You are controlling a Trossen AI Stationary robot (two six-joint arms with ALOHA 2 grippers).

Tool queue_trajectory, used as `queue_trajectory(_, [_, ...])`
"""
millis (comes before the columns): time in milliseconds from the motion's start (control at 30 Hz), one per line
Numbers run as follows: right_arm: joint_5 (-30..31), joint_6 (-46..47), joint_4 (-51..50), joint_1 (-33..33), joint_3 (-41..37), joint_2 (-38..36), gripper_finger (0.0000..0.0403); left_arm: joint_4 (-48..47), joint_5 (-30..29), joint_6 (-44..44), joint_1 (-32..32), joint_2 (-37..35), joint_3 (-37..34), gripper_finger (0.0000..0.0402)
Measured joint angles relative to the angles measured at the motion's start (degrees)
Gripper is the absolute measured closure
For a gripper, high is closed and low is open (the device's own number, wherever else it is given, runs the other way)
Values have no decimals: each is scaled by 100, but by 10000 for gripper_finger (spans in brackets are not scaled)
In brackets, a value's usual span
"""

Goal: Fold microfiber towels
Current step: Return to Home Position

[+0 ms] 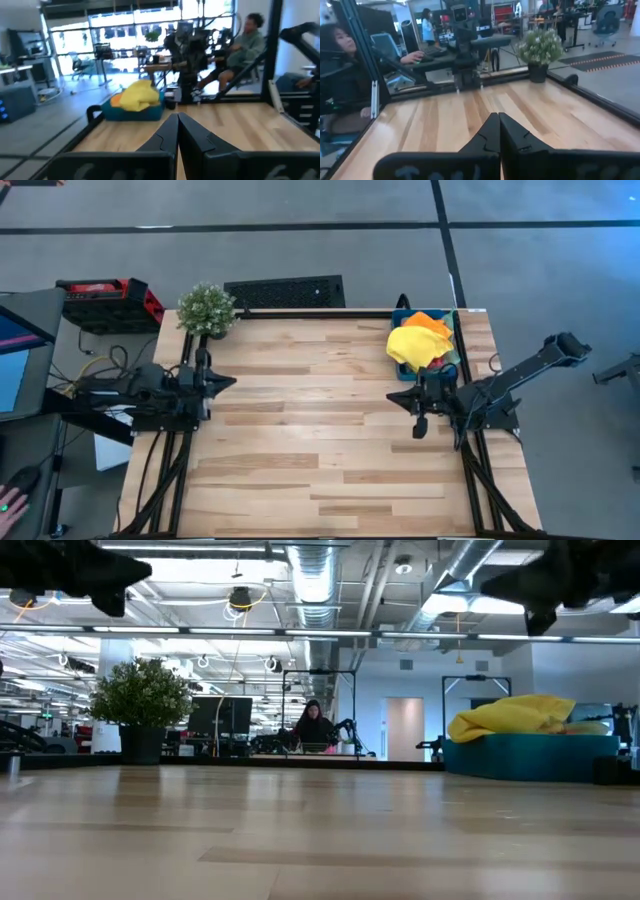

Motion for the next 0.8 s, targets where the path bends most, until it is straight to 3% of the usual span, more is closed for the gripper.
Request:
queue_trajectory(333, [-438,22,533,-11,-521,9,386,1150,182,231,0,18,-1069,401])
queue_trajectory(467, [-862,-28,430,0,-521,23,390,1167,189,138,2,16,-1234,401])
queue_trajectory(800, [-883,-48,-24,-1,-564,28,383,1292,624,101,2,23,-1359,401])
